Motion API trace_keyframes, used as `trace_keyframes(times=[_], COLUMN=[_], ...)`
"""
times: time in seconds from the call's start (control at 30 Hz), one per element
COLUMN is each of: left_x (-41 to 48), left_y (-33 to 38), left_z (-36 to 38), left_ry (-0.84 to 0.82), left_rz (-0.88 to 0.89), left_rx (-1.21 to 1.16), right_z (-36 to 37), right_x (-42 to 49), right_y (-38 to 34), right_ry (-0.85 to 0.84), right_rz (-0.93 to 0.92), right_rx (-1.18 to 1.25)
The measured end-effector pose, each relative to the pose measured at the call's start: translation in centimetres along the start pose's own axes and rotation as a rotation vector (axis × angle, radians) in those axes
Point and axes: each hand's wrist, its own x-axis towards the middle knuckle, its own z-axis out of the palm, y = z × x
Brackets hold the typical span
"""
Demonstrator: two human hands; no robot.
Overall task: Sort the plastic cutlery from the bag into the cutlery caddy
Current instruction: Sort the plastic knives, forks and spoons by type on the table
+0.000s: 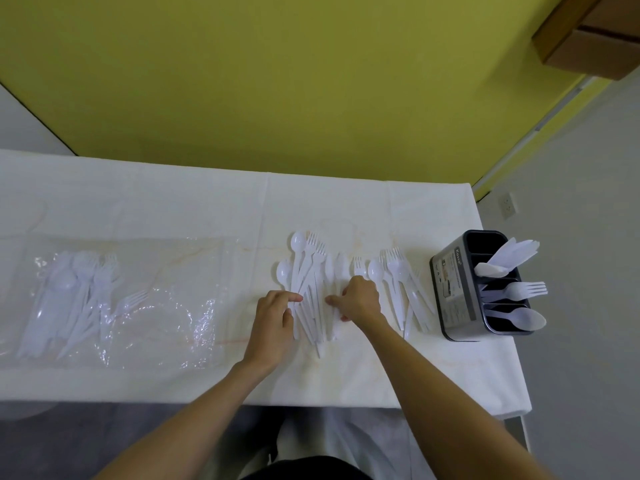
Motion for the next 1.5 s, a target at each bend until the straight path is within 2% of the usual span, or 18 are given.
trace_keyframes(times=[0.23,0.47,0.67,0.77,0.83,0.9,0.93,1.0,1.07,1.13,1.33,1.5], left_x=[0.1,0.8,2.0,2.4,2.5,2.6,2.5,2.4,2.1,1.9,1.8,1.8], left_y=[0.1,1.0,3.4,3.7,3.4,3.0,2.7,2.2,1.7,1.3,0.5,0.2], left_z=[-0.3,0.1,0.6,0.8,0.7,0.5,0.4,0.2,0.0,-0.1,-0.6,-0.8], left_ry=[-0.001,-0.023,-0.151,-0.229,-0.233,-0.216,-0.208,-0.171,-0.122,-0.094,-0.081,-0.091], left_rz=[-0.002,0.001,-0.183,-0.206,-0.229,-0.268,-0.299,-0.360,-0.398,-0.418,-0.432,-0.497], left_rx=[-0.003,-0.048,-0.240,-0.255,-0.250,-0.260,-0.277,-0.335,-0.377,-0.400,-0.491,-0.563], right_z=[-1.0,-2.9,-3.3,-3.0,-2.9,-2.7,-2.5,-1.7,-0.7,0.2,1.3,2.1], right_x=[0.1,0.6,0.6,0.2,-0.1,-0.2,-0.2,0.2,0.5,0.7,0.8,0.8], right_y=[0.4,1.3,-0.2,-0.8,-0.9,-0.8,-0.6,-0.1,0.2,0.2,0.3,-0.1], right_ry=[-0.018,-0.047,-0.140,-0.165,-0.205,-0.175,-0.108,0.070,0.137,0.125,-0.011,0.017], right_rz=[0.012,0.011,-0.111,-0.161,-0.173,-0.127,-0.097,-0.043,-0.031,-0.050,-0.074,-0.051], right_rx=[0.106,0.489,0.726,0.760,0.787,0.807,0.757,0.511,0.264,0.147,0.019,0.013])
